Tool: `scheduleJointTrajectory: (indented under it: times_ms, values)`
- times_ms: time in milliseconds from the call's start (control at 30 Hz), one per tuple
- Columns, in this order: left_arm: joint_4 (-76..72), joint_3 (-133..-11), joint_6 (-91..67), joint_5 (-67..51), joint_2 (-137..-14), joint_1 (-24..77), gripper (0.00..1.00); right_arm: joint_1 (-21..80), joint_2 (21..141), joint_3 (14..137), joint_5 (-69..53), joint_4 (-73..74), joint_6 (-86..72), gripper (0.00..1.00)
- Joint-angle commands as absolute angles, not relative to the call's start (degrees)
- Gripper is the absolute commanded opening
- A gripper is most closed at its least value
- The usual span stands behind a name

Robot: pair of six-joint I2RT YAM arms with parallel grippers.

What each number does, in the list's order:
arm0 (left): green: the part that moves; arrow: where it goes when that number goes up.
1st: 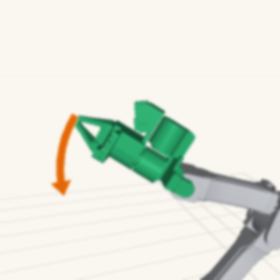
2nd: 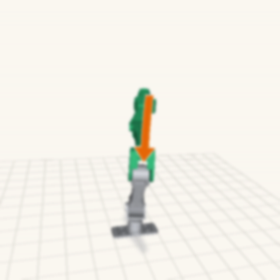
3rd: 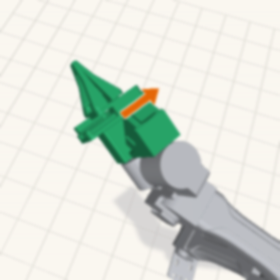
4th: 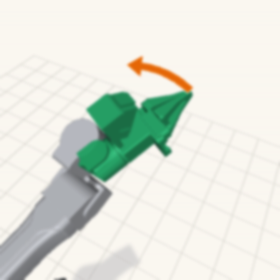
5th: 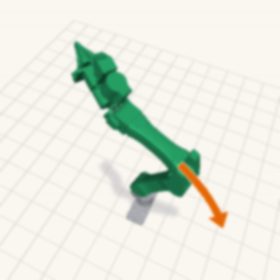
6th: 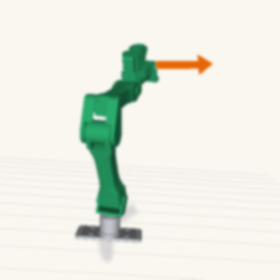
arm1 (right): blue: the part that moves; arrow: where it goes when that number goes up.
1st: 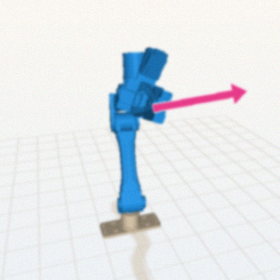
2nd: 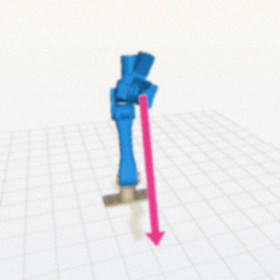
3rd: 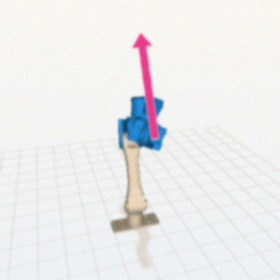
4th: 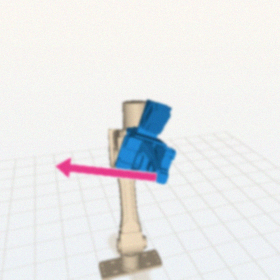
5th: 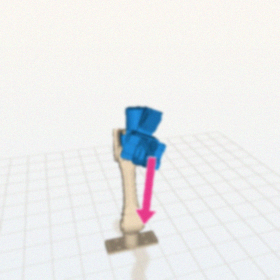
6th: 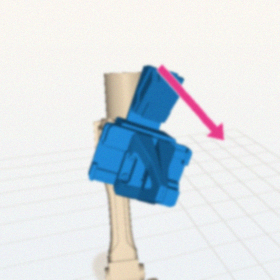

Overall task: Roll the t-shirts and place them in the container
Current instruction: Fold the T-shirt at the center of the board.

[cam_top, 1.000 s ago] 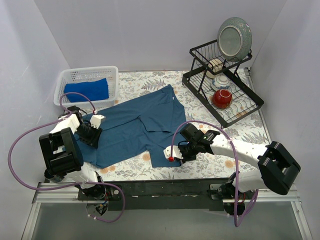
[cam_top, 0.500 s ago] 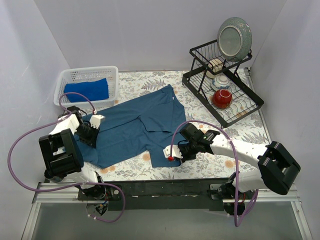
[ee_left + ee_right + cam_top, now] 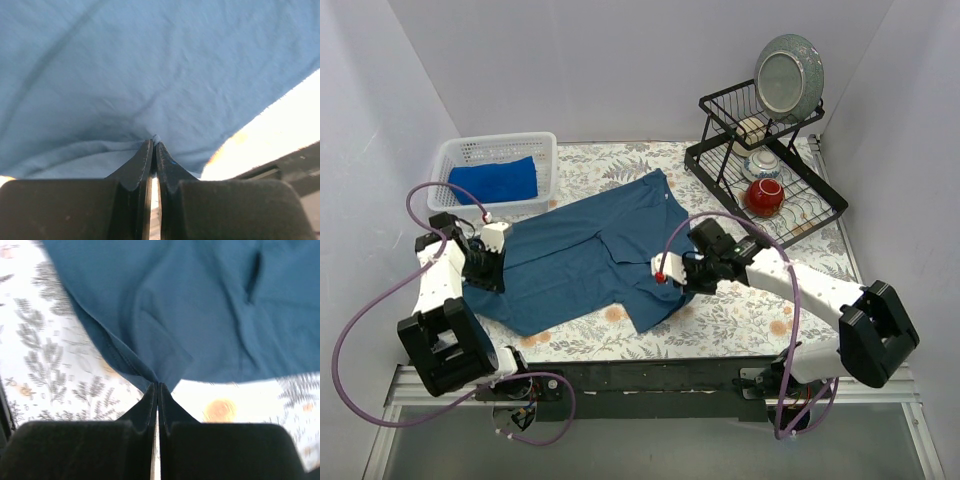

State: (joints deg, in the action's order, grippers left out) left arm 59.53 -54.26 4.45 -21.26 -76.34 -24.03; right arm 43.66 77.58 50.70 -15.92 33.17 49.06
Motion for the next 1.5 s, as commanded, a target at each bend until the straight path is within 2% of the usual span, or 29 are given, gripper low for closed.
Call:
scheduleJointTrajectory:
  times_ms: [0,167,400,600,833,1067,1467]
  values:
    - [64.3,-51.9,2.6,-23.2,-71.4,-26.1,0.00,36.5,78.9,57.4,-14.1,36.1,42.6,0.01]
    - [65.2,-51.8,-2.9,-23.4,-67.3,-31.5,0.00,31.8,79.1,66.0,-11.3,38.2,40.1,0.01]
    - [67.1,-54.1,-11.5,-25.5,-65.7,-39.8,0.00,31.0,81.4,73.7,-13.6,38.1,39.5,0.01]
    - [73.8,-58.4,-8.9,-27.0,-64.2,-44.8,0.00,31.0,84.7,77.2,-17.0,38.1,40.8,0.01]
    - [79.5,-59.9,-4.1,-18.0,-63.1,-46.7,0.00,31.0,88.3,83.2,-17.7,37.7,39.7,0.01]
    - [75.2,-59.9,-4.9,-8.6,-62.7,-46.9,0.00,30.8,91.3,86.8,-17.1,36.2,37.9,0.01]
    - [67.3,-57.2,-11.2,-1.4,-65.3,-50.3,0.00,29.9,98.2,95.3,-15.0,35.4,36.6,0.01]
